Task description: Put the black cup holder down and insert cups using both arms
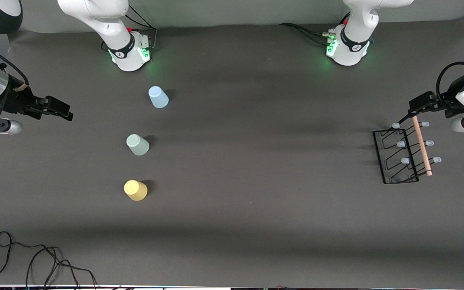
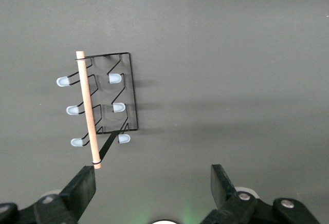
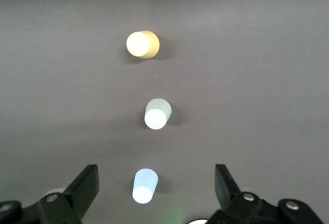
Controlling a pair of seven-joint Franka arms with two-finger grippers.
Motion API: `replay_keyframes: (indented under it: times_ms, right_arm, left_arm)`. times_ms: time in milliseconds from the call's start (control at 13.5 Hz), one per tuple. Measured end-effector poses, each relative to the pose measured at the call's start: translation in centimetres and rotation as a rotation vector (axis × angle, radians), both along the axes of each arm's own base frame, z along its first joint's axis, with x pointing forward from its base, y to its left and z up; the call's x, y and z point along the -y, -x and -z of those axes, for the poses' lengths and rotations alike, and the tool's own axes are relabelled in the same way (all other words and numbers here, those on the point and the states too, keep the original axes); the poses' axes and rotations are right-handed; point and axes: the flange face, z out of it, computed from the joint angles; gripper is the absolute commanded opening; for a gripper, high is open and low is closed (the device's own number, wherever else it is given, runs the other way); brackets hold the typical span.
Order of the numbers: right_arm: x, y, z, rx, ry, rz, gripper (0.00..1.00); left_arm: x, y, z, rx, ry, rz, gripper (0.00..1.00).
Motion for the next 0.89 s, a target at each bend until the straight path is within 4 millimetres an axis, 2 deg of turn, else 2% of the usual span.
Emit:
replay_keyframes:
  times_ms: [445,891]
  right_arm:
    - [0.5,0.0,0.0,-0.002,0.013,0.006,1.00]
    - [1.0,0.0,1.7,-0.035,0.014,0.014,1.00]
  left_arm:
    - [0.1,0.1,0.0,-0.005,-0.022,0.007,1.00]
    - [-0.2,0.1,0.1,-0.010,-0.025,0.002,1.00]
